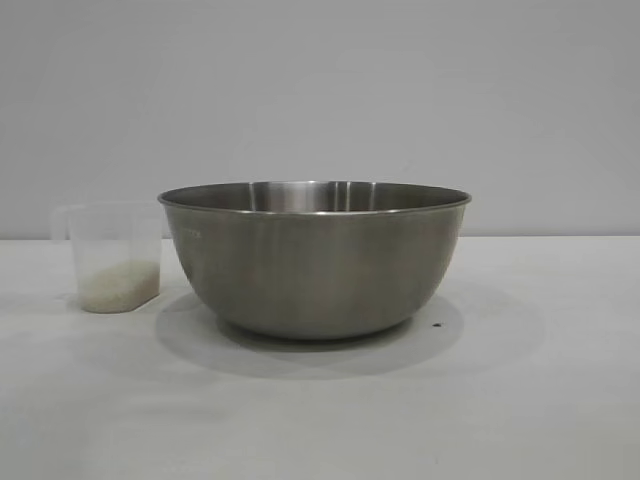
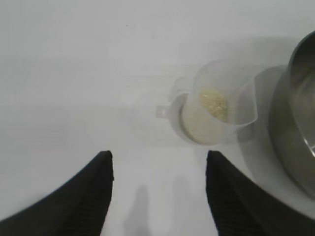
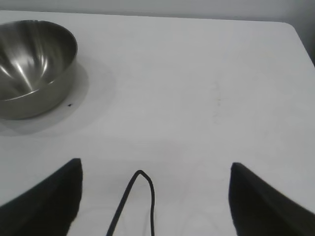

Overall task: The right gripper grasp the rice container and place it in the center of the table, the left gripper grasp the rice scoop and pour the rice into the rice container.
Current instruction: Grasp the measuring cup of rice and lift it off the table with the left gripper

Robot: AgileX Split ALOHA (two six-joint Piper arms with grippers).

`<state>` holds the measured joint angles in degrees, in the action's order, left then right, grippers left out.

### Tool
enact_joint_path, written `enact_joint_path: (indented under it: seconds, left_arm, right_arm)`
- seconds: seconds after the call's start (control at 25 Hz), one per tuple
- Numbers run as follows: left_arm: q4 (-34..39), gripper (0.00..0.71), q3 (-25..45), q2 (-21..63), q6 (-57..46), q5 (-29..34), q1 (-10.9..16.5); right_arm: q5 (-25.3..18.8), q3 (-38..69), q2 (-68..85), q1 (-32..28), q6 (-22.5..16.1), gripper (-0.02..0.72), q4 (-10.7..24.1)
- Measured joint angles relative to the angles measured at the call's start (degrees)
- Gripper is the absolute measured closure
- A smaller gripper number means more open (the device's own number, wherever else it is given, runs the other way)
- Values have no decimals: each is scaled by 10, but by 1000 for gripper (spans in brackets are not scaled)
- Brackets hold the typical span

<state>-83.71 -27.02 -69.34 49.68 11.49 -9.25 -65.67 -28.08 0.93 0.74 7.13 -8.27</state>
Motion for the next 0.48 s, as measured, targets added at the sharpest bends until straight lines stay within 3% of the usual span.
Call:
enact_joint_path:
  seconds: [0.32, 0.48]
  left_arm:
    - [53, 296, 0, 0, 285, 85, -1]
    - [127, 296, 0, -18, 339, 87, -1]
  right_arm:
    - [0, 0, 0, 0, 0, 158, 0]
    - [0, 0, 0, 0, 0, 158, 0]
